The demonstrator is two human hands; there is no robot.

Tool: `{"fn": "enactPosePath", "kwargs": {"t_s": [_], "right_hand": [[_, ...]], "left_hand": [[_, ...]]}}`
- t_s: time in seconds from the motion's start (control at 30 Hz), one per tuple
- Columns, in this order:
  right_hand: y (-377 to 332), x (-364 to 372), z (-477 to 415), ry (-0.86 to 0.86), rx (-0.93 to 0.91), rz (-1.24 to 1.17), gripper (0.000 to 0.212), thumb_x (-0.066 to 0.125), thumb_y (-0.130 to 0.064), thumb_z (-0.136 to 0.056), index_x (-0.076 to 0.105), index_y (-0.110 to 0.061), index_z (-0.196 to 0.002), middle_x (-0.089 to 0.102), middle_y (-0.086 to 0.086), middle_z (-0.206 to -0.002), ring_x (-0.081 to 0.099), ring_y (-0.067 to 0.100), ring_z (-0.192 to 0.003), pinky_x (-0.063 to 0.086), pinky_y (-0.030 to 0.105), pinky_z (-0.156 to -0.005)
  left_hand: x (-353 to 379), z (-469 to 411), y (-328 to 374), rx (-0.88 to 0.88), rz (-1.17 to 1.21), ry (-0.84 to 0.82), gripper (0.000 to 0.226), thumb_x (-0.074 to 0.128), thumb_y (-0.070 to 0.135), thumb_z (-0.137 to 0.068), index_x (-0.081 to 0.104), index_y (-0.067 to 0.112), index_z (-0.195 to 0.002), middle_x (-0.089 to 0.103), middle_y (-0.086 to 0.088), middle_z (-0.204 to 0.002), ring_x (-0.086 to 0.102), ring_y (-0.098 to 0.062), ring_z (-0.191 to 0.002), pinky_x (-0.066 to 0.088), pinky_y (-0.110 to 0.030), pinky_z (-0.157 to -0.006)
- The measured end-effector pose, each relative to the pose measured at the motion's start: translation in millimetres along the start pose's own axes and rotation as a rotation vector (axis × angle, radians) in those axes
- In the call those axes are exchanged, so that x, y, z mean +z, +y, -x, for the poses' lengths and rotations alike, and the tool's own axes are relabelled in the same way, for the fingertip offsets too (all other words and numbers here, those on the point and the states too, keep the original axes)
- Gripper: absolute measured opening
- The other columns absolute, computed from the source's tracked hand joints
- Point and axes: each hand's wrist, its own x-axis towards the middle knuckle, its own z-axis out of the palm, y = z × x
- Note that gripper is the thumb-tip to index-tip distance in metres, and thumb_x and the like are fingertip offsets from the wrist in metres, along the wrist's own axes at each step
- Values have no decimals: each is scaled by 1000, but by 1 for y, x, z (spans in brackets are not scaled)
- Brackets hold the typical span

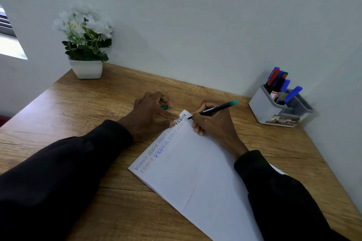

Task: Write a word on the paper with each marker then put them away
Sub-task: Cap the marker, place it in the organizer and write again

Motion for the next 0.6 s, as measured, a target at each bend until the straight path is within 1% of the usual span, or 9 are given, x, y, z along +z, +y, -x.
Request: {"fn": "enactPosePath", "kwargs": {"t_s": [0.1, 0.23, 0.33, 0.4, 0.53, 0.6], "right_hand": [[0, 1, 0, 12, -8, -11, 14, 64, 8, -83, 59, 7, -70, 67, 21, -60, 60, 26, -45, 45, 26, -43], [0, 2, 2, 0, -27, -16, 18, 63, 9, -87, 62, 2, -70, 68, 20, -61, 60, 25, -46, 45, 26, -44], [0, 2, 1, 11, -28, -17, 20, 64, 8, -88, 62, 0, -71, 68, 19, -62, 61, 25, -46, 46, 27, -45], [0, 2, 1, 16, -23, -16, 19, 63, 9, -87, 62, 0, -70, 68, 19, -62, 61, 25, -46, 47, 27, -45], [-1, 2, 1, 31, 1, -4, 16, 63, 10, -84, 60, 4, -69, 68, 22, -61, 61, 27, -47, 47, 28, -45], [-1, 3, 1, 37, -6, 1, 15, 63, 9, -86, 60, 8, -71, 68, 23, -62, 61, 28, -47, 48, 29, -45]], "left_hand": [[-1, 0, 1, 0, 13, 8, 37, 74, 35, -82, 44, 55, -89, 51, 9, -123, 36, -9, -121, 23, -37, -105], [-2, 0, 1, -9, 7, 1, 38, 74, 34, -82, 43, 55, -89, 50, 10, -122, 35, -8, -120, 22, -35, -104], [-2, 1, 2, -8, 4, 2, 35, 74, 33, -82, 46, 51, -93, 50, 9, -123, 35, -8, -121, 22, -35, -104], [-2, 0, 1, -11, 3, 8, 31, 74, 34, -82, 49, 46, -96, 49, 9, -123, 35, -8, -121, 22, -33, -103], [-2, 0, 1, -11, -1, -1, 36, 73, 36, -83, 43, 55, -90, 48, 11, -122, 33, -5, -118, 22, -33, -103], [-2, 0, 2, -11, -2, 4, 33, 73, 35, -83, 46, 51, -92, 49, 9, -122, 34, -6, -119, 23, -34, -104]]}}
